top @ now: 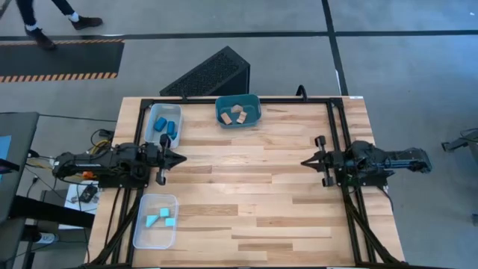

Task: Sort & place blocks by color
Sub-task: Return to Home Position

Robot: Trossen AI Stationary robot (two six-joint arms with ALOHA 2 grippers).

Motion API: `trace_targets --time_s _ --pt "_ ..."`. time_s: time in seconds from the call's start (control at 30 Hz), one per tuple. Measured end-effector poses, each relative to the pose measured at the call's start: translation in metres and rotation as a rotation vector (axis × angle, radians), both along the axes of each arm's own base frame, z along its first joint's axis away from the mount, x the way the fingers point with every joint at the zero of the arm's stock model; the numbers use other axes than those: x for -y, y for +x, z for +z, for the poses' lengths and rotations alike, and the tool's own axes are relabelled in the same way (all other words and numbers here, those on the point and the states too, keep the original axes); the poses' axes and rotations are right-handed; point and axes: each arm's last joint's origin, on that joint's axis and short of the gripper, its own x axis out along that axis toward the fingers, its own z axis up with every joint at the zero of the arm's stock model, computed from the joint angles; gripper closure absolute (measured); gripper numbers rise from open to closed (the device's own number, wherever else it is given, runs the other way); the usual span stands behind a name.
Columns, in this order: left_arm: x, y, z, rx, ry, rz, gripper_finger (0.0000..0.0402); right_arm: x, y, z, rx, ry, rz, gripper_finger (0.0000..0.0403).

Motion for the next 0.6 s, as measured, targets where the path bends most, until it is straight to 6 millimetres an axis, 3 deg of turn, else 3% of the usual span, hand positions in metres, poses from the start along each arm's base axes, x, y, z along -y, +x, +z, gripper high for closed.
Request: trace_targets --time_s 0.2,0.6 --pt "-0.0004 0.0003 -0.0003 -0.004 -0.002 0.005 0.0401 0.0019 0.0009 -0.0087 -0.090 -0.001 -0.021 0.0369" --pt "-0.0004 0.0003 -0.0003 -0.004 -0.002 0.004 0.0401 0.0018 0.0017 -0.0096 -0.101 -0.001 -0.020 0.0369"
